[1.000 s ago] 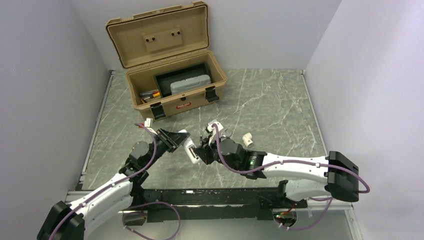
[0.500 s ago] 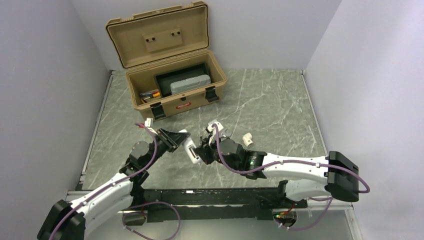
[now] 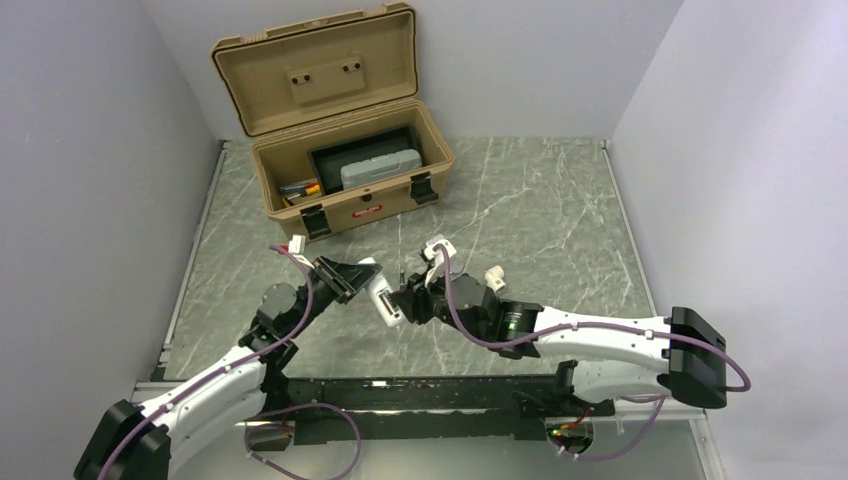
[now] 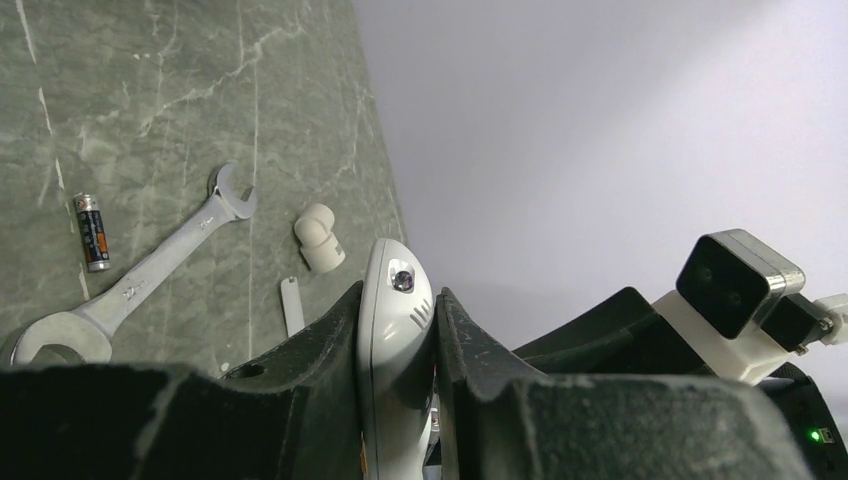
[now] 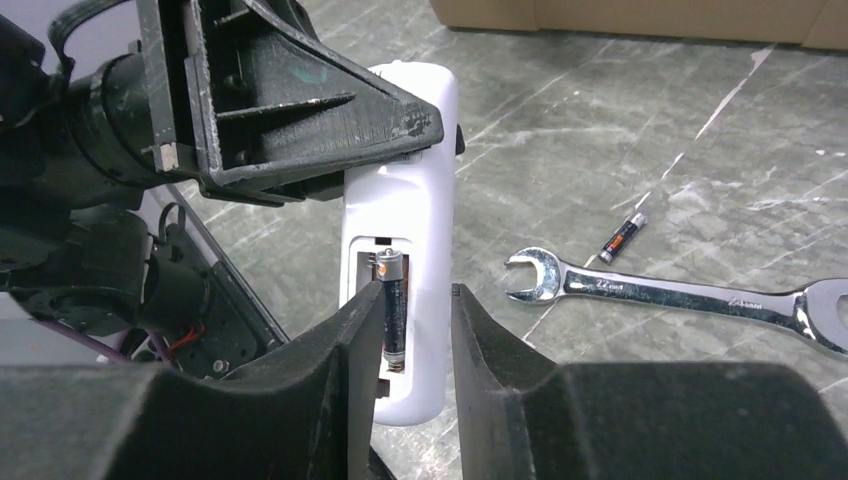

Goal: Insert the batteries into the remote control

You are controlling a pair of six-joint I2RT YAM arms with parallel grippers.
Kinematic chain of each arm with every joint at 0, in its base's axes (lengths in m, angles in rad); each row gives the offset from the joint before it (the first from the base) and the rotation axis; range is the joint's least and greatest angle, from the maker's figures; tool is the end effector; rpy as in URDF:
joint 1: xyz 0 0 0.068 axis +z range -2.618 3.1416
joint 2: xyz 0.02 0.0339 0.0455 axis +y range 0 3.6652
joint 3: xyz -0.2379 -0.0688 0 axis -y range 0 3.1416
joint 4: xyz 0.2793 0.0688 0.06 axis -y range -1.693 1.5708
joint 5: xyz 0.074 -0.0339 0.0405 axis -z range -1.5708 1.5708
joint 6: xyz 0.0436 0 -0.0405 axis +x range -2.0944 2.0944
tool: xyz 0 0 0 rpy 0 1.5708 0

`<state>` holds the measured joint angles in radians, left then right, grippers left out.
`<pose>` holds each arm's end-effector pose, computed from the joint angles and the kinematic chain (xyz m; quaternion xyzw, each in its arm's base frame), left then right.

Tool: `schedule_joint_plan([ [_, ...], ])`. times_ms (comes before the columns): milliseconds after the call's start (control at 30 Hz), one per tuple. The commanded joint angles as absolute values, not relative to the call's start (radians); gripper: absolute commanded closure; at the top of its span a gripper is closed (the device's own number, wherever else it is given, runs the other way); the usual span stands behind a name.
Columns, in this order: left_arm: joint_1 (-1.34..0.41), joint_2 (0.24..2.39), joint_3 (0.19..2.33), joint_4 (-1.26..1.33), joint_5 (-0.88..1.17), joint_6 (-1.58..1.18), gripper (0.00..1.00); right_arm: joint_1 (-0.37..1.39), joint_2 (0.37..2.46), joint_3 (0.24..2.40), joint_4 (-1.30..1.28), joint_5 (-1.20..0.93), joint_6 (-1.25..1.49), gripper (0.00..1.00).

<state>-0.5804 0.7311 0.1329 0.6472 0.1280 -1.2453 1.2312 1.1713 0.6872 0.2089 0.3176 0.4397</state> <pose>0.1848 -0.1278 0.1704 -0.1808 0.6656 -0.5988 0.4070 0.1173 0.2912 0.2244 -0.2155 0.7633 0.3573 0.4932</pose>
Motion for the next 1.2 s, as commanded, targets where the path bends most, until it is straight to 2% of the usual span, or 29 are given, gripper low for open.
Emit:
schedule_joint_plan([
  [0,-0.584,0.724,0.134,0.722,0.154,-1.263,1.0,1.23,1.121,0.686,0.204,0.351,0.425,0.66],
  [233,-0.583,0.724,0.141,0.689,0.188,-1.254,1.0,1.231,1.057,0.687,0.175,0.367,0.395,0.59],
  [367,-0.583,0.754,0.165,0.682,0.284,-1.241,1.0,1.23,1.017,0.696,0.116,0.34,0.29,0.63],
  [500,-0.583,0.808,0.193,0.686,0.409,-1.259,1.0,1.219,0.951,0.667,0.11,0.181,0.141,0.64],
  [733,-0.583,0.863,0.24,0.702,0.543,-1.279,1.0,1.209,0.828,0.57,0.192,-0.035,-0.121,0.6],
  [833,-0.583,0.857,0.25,0.702,0.557,-1.28,1.0,1.203,0.817,0.567,0.207,-0.063,-0.136,0.58],
  [1167,-0.584,0.889,0.284,0.771,0.637,-1.318,1.0,1.141,0.828,0.608,0.221,-0.284,-0.098,0.62],
])
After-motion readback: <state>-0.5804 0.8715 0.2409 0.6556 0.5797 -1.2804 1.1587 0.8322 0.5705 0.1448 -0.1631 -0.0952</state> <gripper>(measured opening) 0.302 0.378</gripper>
